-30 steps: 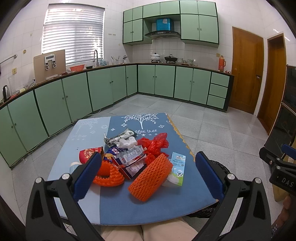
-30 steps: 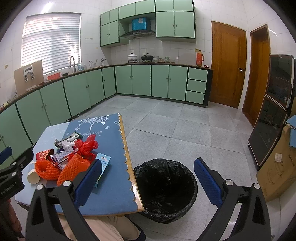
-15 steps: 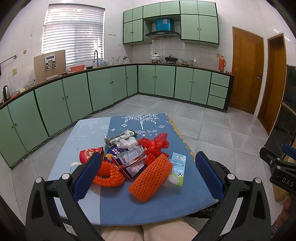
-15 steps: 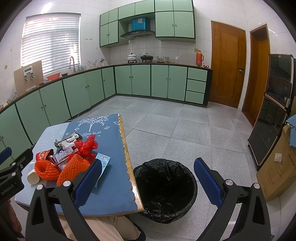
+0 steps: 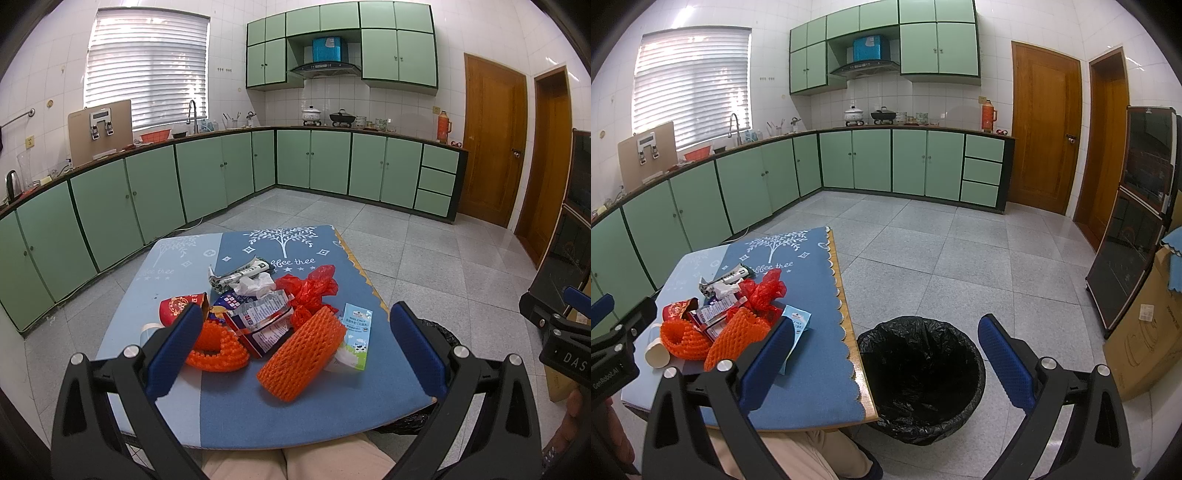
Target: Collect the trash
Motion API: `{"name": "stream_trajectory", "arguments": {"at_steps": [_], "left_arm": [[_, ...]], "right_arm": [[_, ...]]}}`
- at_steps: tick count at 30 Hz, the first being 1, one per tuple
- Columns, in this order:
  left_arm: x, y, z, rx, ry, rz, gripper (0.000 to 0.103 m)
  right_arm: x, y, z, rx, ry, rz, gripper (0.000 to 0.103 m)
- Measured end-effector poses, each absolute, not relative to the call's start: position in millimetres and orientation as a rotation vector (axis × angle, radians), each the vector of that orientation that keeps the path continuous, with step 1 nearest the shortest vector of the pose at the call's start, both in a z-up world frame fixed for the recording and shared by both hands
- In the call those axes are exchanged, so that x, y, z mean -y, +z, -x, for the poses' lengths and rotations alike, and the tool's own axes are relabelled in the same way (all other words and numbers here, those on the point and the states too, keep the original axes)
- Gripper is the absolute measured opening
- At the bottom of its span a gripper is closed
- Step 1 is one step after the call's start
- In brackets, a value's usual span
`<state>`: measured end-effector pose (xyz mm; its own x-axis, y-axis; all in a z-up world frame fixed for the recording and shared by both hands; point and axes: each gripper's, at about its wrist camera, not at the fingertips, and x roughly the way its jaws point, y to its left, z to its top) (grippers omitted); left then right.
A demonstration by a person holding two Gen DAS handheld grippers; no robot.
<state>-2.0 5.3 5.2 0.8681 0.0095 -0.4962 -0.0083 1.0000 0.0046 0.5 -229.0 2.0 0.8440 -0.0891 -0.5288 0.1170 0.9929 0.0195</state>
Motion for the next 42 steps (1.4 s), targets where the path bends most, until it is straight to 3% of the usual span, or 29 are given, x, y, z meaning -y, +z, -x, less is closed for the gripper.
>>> {"name": "stream_trajectory", "arguments": {"at_steps": [42], "left_arm": [[-24, -12, -13, -0.536, 0.039, 0.005, 0.098]], "right_arm": [[220, -7, -11, -0.542, -0.066, -0.073, 0.097]]}}
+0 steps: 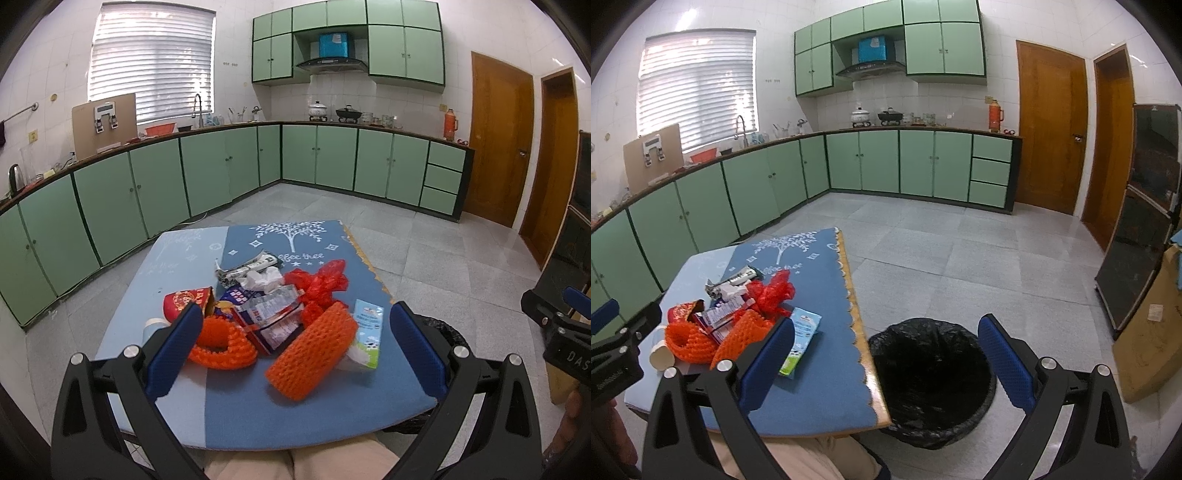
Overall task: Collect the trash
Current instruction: 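Grasp the orange foam net with the right tool while the left tool grasps the orange ring net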
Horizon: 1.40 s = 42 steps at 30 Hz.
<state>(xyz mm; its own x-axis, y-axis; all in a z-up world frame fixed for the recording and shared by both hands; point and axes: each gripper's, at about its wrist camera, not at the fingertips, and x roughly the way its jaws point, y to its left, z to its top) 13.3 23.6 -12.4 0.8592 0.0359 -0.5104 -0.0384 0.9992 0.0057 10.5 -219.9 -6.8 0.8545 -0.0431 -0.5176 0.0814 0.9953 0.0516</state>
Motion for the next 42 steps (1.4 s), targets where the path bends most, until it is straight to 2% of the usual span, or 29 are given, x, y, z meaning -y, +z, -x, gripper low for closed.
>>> {"name": "stream_trajectory", "arguments": {"at_steps": [8, 13, 21, 23, 26, 28, 29, 31, 34, 36, 38, 42], "left_arm": [[-70, -43, -31, -0.551, 0.151, -0.005, 0.098], [-105, -65, -43, -0.583, 0.223, 0.017, 0.098], [-132, -84, -51, -0.613, 0.257, 0.041, 0.098], [-135, -89, -54, -0.624, 0.257, 0.047, 0.098], [-136, -95, -56, -0.639, 0.251, 0.053, 0.098], [-137, -98, -58, -0.646, 0.246, 0.058, 0.098], [-137, -101, -59, -0.65, 0.244, 0.059, 0.098], [-138, -106, -61, -0.66, 0.238, 0.064, 0.098], [-139, -112, -66, -0.67, 0.23, 0.07, 0.097], [-138, -114, -69, -0.678, 0.225, 0.075, 0.091], [-136, -115, -71, -0.68, 0.221, 0.078, 0.079], [-125, -112, -71, -0.652, 0.195, 0.058, 0.078]], "right_arm": [[189, -31, -44, -0.516, 0.041, -0.051, 0.095], [154, -57, -74, -0.563, 0.174, -0.056, 0.084], [97, -89, -109, -0.664, 0.305, -0.005, 0.082], [91, -94, -113, -0.688, 0.319, -0.004, 0.078], [79, -104, -122, -0.733, 0.348, 0.011, 0.066], [75, -111, -125, -0.76, 0.368, 0.02, 0.043], [74, -114, -126, -0.775, 0.38, 0.02, 0.037], [72, -119, -128, -0.803, 0.408, 0.016, 0.015], [71, -118, -125, -0.794, 0.428, 0.026, 0.01], [73, -115, -123, -0.779, 0.435, 0.022, 0.009], [78, -107, -120, -0.754, 0.437, 0.004, 0.009], [92, -88, -113, -0.696, 0.424, -0.012, 0.009]]}}
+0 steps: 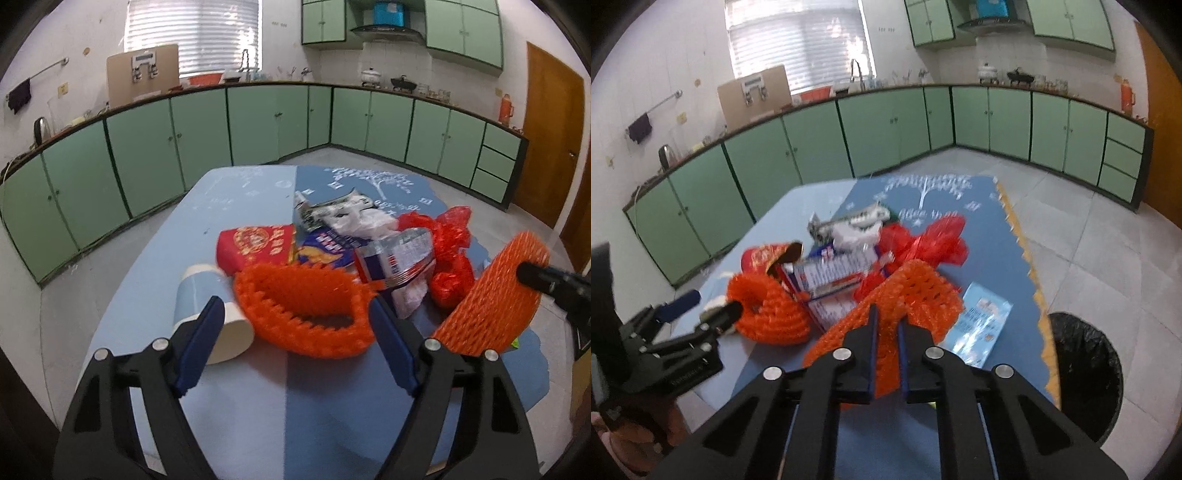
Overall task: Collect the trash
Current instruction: 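Grasp the orange foam net with the right tool while the left tool grasps the orange ring net, then carry both orange nets to the black bin and open both tools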
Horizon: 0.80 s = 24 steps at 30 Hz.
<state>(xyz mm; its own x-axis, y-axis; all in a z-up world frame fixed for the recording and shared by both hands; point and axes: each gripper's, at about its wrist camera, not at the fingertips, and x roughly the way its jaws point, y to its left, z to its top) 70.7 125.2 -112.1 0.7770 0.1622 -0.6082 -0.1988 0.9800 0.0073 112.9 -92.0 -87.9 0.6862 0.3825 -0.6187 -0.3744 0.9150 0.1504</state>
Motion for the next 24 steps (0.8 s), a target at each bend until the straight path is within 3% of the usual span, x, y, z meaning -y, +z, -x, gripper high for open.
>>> {"name": "stream_trajectory", "arguments": {"at_steps": [6, 9, 12, 17, 24], "left_arm": [[-103, -114, -79, -0.637, 0.134, 0.012, 0.077], [-96, -121, -91, -0.665, 0.122, -0.002, 0.068], [-92, -132, -102, -0.707, 0.103, -0.006, 0.054], [-91, -144, -107, -0.763, 0.065, 0.012, 0.015], [-94, -120, -89, -0.679, 0.089, 0.021, 0.011]], "right_arm": [[108, -73, -114, -0.657, 0.387, -0.022, 0.009], [112, -72, -115, -0.652, 0.37, -0.023, 0.009], [116, -72, -115, -0.651, 0.359, -0.026, 0.009], [119, -74, -116, -0.653, 0.349, -0.031, 0.009], [128, -66, -110, -0.629, 0.348, -0.058, 0.009]]}}
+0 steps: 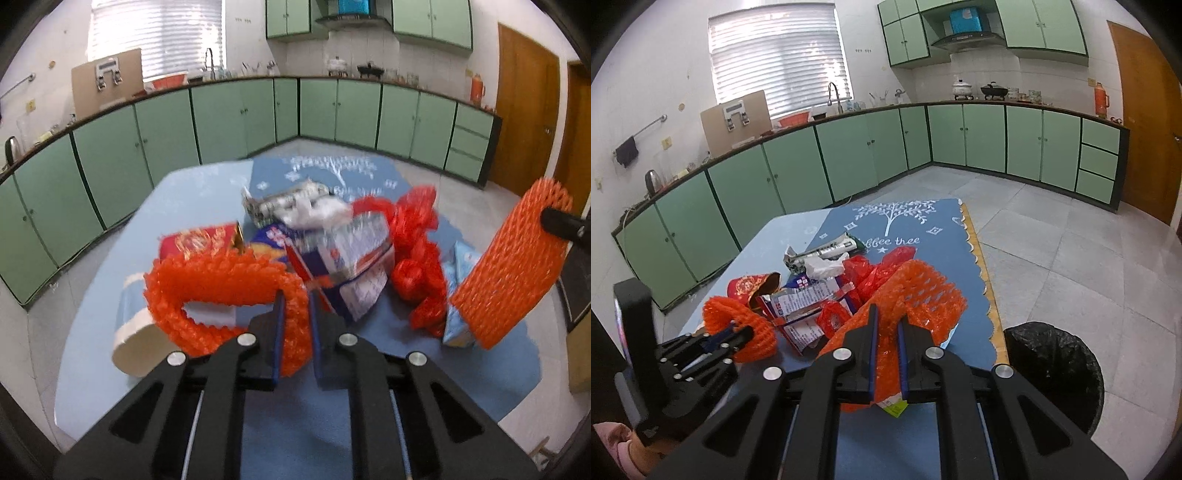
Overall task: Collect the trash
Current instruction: 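Carry both orange nets to the black bin and open both tools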
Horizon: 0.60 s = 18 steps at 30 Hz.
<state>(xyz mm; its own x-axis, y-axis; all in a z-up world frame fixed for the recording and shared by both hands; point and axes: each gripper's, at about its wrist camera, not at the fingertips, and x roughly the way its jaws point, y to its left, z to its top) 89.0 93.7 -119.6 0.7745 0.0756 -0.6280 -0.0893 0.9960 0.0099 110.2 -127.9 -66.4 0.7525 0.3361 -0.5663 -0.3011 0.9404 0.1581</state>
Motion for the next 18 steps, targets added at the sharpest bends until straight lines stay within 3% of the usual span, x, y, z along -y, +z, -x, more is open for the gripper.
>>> {"name": "stream_trajectory", "arguments": {"at_steps": [10, 18], "left_arm": [[-54, -41, -68, -0.48, -0.06, 0.035, 0.011], [44, -33, -109, -0.498, -0.416, 0.068, 0.011]], "right_arm": [[182, -30, -92, -0.516, 0.263, -0.103, 0.009], [270, -31, -86, -0.497, 0.016, -0.114, 0.009]]}}
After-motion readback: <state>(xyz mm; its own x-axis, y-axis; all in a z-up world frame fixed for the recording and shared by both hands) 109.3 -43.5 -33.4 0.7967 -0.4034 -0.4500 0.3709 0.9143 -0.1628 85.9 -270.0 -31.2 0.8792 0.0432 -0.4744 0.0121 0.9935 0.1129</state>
